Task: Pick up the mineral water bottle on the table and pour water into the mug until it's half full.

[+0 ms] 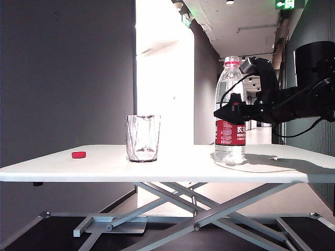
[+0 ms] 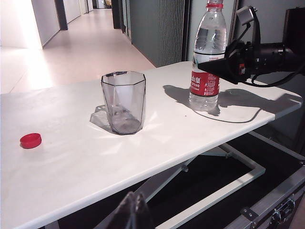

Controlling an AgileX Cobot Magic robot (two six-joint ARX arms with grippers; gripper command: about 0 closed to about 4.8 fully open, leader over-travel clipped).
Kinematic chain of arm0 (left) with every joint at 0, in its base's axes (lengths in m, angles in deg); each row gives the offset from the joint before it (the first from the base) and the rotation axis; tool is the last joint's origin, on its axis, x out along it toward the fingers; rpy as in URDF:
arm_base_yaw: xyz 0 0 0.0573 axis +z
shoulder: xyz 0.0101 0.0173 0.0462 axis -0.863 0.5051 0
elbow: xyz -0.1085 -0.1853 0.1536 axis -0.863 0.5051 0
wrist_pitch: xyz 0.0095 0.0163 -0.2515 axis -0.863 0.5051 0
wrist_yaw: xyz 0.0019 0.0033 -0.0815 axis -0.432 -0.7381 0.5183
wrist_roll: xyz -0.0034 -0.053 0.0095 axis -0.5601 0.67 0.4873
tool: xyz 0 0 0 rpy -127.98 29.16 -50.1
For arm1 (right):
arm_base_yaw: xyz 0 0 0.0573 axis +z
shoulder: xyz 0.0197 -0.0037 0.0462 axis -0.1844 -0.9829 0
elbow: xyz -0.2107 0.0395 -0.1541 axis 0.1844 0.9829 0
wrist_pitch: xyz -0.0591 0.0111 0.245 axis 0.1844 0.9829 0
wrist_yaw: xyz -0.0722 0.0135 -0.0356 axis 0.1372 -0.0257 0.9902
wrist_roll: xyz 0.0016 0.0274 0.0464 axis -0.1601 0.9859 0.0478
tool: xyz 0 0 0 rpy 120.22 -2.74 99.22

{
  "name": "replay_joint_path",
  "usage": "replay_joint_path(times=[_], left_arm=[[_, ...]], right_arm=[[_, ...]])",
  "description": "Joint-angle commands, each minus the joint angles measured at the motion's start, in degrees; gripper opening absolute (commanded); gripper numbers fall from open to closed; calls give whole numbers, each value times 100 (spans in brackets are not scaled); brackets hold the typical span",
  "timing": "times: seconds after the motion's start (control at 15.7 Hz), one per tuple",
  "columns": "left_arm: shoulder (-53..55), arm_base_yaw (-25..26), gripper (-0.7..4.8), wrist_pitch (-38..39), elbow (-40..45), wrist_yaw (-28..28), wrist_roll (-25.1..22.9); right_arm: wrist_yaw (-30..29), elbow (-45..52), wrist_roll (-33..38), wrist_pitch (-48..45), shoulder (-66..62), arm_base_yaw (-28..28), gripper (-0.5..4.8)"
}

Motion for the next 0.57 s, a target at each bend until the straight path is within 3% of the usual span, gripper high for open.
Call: replay_joint_path(times=[0.06, 0.19, 0.26, 0.45, 0.57], left_arm=[[0, 2, -4, -52, -13, 44, -22], [0, 2, -4, -50, -13, 44, -20], [0, 2, -4, -50, -13, 44, -22], [0, 2, -4, -50, -13, 44, -22], [0, 2, -4, -50, -13, 44, -22]], right_arm=[[72, -20, 4, -68, 22, -15, 479], [63, -20, 2, -68, 22, -15, 479], [52, -20, 2, -68, 22, -15, 427], [52, -20, 0, -72, 22, -15, 412], [50, -20, 0, -76, 22, -15, 320]])
